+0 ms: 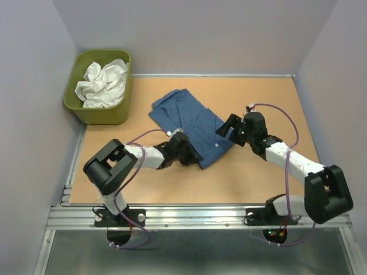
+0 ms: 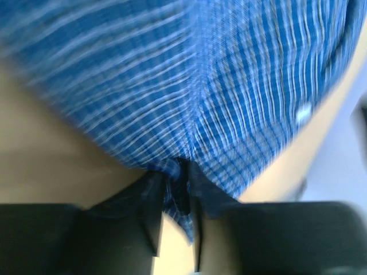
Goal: Fold and stack the long sleeve shirts
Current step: Fold the shirt
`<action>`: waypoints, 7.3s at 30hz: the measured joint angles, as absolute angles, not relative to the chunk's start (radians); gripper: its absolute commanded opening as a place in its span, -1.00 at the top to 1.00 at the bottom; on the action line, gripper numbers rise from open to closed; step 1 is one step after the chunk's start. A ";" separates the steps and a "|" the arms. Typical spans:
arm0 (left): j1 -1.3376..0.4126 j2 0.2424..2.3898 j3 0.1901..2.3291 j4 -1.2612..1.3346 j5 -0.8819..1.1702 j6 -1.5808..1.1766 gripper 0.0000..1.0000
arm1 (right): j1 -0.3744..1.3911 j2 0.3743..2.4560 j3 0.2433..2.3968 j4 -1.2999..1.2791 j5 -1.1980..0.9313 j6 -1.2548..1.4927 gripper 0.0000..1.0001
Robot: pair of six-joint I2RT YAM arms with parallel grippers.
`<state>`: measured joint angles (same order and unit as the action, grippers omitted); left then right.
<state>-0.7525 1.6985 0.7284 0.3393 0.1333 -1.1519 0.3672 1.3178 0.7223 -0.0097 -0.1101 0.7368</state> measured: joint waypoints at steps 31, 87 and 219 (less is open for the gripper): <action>-0.814 1.777 1.111 -0.020 -0.196 -0.761 -0.40 | 0.499 1.615 1.105 -0.285 0.129 0.221 -0.20; -0.796 1.790 0.975 0.160 -0.087 -0.893 -0.30 | 0.656 1.924 1.200 -0.333 0.748 0.027 -0.22; -0.841 2.250 1.539 0.291 -0.087 -0.666 0.19 | 0.222 1.758 1.127 -0.275 -0.072 0.370 0.38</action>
